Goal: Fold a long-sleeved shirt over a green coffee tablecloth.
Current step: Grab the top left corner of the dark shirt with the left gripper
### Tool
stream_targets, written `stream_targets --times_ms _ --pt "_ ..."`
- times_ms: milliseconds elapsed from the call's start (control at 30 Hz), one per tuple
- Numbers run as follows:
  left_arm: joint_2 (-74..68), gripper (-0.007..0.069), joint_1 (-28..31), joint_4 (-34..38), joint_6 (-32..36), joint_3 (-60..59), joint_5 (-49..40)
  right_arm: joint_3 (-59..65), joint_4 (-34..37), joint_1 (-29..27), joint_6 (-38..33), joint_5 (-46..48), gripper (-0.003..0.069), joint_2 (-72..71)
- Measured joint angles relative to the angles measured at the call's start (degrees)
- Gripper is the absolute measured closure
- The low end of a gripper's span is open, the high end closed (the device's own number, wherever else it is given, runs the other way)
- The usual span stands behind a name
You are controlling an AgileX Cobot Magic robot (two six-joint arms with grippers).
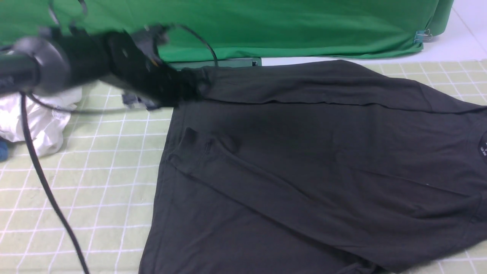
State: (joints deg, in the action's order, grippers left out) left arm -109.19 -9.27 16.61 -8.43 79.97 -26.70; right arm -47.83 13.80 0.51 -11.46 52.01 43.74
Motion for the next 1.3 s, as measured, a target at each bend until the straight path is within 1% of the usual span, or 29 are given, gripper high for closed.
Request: stream_targets --times_ms 67,133,233,367,567,633,700,733,767,900,967,1067,1100,1167,1233,1267,1300 --pt "-1.0 0.0139 2.0 0.4 0.0 4.4 -3.6 0.0 0.0 0.0 0.3 -0.4 0.0515 0.0" --pt "-2.5 0.0120 3.5 1.5 0.1 8.3 -6.3 0.0 0.0 0.0 0.4 -0.7 0.0515 0.0" --pt "-5.7 0.0111 4.7 3.8 0.3 12.4 -8.8 0.0 0.0 0.0 0.5 -1.1 0.0510 0.0" --pt "-11.0 0.0107 4.7 5.8 0.6 16.2 -8.2 0.0 0.0 0.0 0.5 -1.5 0.0505 0.0" --pt "-21.4 0.0107 4.9 15.7 0.8 22.5 -7.2 0.0 0.0 0.0 0.6 -2.0 0.0499 0.0" --pt "-23.2 0.0109 4.9 18.7 1.5 23.3 -6.1 0.0 0.0 0.0 0.6 -2.0 0.0497 0.0" --pt "-24.8 0.0125 4.9 23.8 3.0 24.0 -3.9 0.0 0.0 0.0 0.6 -2.1 0.0495 0.0" --pt "-24.8 0.0127 4.9 24.2 3.0 24.0 -3.7 0.0 0.0 0.0 0.6 -2.1 0.0494 0.0" --pt "-25.8 0.0147 4.9 27.1 3.5 24.3 -2.3 0.0 0.0 0.0 0.6 -2.1 0.0494 0.0" --pt "-26.6 0.0196 5.0 29.7 3.8 24.4 0.0 0.0 -0.1 0.0 0.5 -2.8 0.0491 0.0" --pt "-26.9 0.0237 5.0 30.3 3.9 24.4 1.0 0.0 -0.1 0.0 0.5 -3.2 0.0488 0.0" --pt "-27.2 0.0334 5.0 30.4 4.5 24.4 2.2 0.0 -0.1 0.0 0.5 -3.5 0.0484 0.0" --pt "-27.3 0.0394 5.1 30.4 4.7 24.4 2.3 0.0 -0.1 0.0 0.5 -3.5 0.0484 0.0" --pt "-27.4 0.0465 5.1 31.6 5.2 24.4 2.0 0.0 -0.1 0.0 0.5 -3.5 0.0484 0.0" --pt "-27.4 0.0557 5.2 34.5 6.2 24.4 1.0 0.0 -0.1 0.0 0.5 -3.6 0.0482 0.0" --pt "-27.1 0.0581 5.2 36.7 7.2 24.4 0.6 0.0 -0.1 0.0 0.5 -3.6 0.0481 0.0" --pt "-26.8 0.0589 5.2 38.1 8.8 24.4 0.3 0.0 -0.2 0.0 0.5 -3.6 0.0480 0.0"
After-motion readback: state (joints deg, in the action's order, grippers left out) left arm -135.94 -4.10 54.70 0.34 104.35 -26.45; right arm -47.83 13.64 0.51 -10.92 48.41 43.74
